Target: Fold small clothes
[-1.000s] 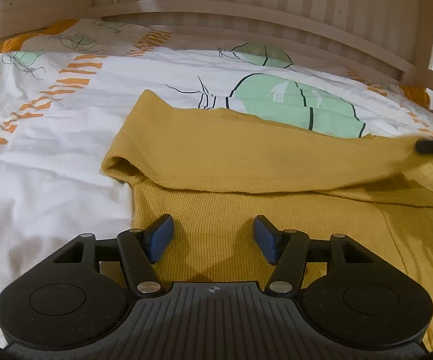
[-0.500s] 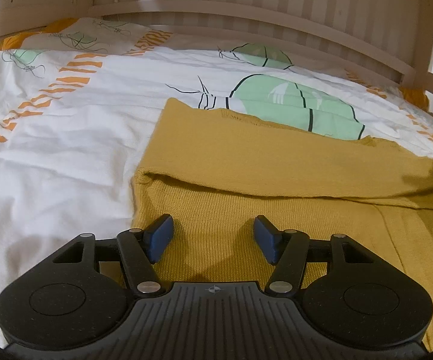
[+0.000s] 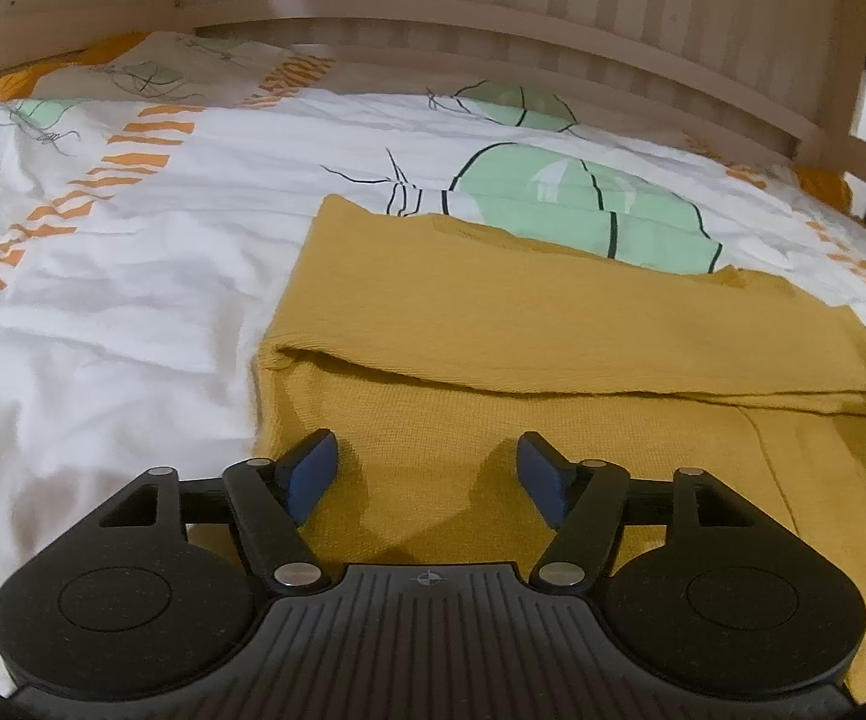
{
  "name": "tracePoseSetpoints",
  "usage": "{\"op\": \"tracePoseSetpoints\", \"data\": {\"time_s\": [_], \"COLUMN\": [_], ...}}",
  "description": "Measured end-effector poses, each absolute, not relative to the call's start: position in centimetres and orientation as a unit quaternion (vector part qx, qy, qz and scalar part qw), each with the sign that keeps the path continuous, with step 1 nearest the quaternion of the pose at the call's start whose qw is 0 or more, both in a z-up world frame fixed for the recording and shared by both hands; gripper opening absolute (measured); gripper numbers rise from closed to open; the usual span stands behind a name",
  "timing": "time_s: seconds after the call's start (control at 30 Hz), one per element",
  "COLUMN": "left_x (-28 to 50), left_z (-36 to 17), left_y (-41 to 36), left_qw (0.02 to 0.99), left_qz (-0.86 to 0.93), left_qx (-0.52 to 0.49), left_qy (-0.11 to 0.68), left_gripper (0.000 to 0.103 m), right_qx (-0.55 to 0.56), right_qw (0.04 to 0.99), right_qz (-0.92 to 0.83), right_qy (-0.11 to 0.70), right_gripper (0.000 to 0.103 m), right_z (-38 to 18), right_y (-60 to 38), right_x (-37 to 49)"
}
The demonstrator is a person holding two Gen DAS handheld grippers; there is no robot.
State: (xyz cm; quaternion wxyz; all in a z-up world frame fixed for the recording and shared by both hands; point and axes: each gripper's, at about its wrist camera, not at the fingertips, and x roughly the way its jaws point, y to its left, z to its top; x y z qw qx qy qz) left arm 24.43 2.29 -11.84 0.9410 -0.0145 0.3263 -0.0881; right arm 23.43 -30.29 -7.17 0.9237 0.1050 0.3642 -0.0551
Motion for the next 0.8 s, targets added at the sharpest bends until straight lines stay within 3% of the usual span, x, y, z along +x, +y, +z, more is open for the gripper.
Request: {"op": "tracePoseSetpoints", "data": {"time_s": [0.07,0.23,0.47,0.8], "left_x": [24.5,24.6,22.5,16.0], "left_z": [-11.7,-11.0,-10.1,-9.5], "left_y": [2.0,1.6,2.3,4.6], "left_qw": [0.939,0.925,0.901,0.884], "left_qz": [-0.091,-0.107,-0.13,-0.151], "left_qx": [-0.007,0.013,0.036,0.046], "left_qy": [0.333,0.366,0.411,0.439], "left_gripper": [0.07,0.08,0.08,0.08], "right_qx": [0.108,0.125,0.159,0.192], "right_qw": [0.922,0.913,0.9,0.889], "right_qz": [-0.055,-0.053,-0.046,-0.034], "right_qy": [0.367,0.384,0.404,0.415], "right_gripper": [0.079,0.081,0.093,0.1], "right_z": [-7.0,-7.2,-7.8,-7.8], "right_y": [-30.2,-30.0,-29.7,-28.5], "right_x": [22.4,19.1,14.3,8.8]}}
